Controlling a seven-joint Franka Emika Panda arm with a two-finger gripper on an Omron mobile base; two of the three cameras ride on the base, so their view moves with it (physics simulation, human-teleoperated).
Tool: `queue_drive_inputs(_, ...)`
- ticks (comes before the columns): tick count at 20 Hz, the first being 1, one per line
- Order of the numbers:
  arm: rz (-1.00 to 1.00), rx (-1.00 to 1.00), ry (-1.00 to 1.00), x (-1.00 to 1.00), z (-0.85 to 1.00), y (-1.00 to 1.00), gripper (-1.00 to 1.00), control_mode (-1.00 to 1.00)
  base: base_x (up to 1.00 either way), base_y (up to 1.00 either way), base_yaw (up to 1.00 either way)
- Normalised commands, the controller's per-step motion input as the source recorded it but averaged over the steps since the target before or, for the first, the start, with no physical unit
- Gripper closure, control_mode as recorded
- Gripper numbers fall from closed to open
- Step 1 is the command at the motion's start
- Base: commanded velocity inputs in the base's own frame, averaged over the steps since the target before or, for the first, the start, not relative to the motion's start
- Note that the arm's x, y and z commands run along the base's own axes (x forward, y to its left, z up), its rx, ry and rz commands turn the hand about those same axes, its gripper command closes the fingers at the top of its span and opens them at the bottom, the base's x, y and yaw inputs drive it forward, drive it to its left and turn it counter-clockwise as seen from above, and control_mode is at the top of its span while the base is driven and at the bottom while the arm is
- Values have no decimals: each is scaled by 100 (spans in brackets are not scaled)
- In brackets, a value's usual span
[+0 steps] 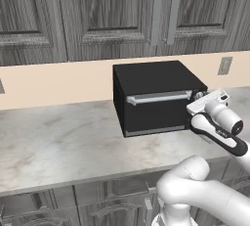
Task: Pull the toaster oven rack outwards. Pick up the baguette from the plate and place it on the toaster oven rack. Close the toaster oven door fully and set the temperature to the lowest setting.
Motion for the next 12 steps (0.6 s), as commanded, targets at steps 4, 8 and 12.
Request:
queue_drive_inputs(4, 39, -39, 15, 0, -24, -24, 100, -100, 0, 0, 0)
queue_drive_inputs(8, 46, -30, 16, 0, -1, -52, 100, -100, 0, 0, 0)
queue_drive_inputs(12, 49, -27, 16, 0, 0, -62, 100, -100, 0, 0, 0)
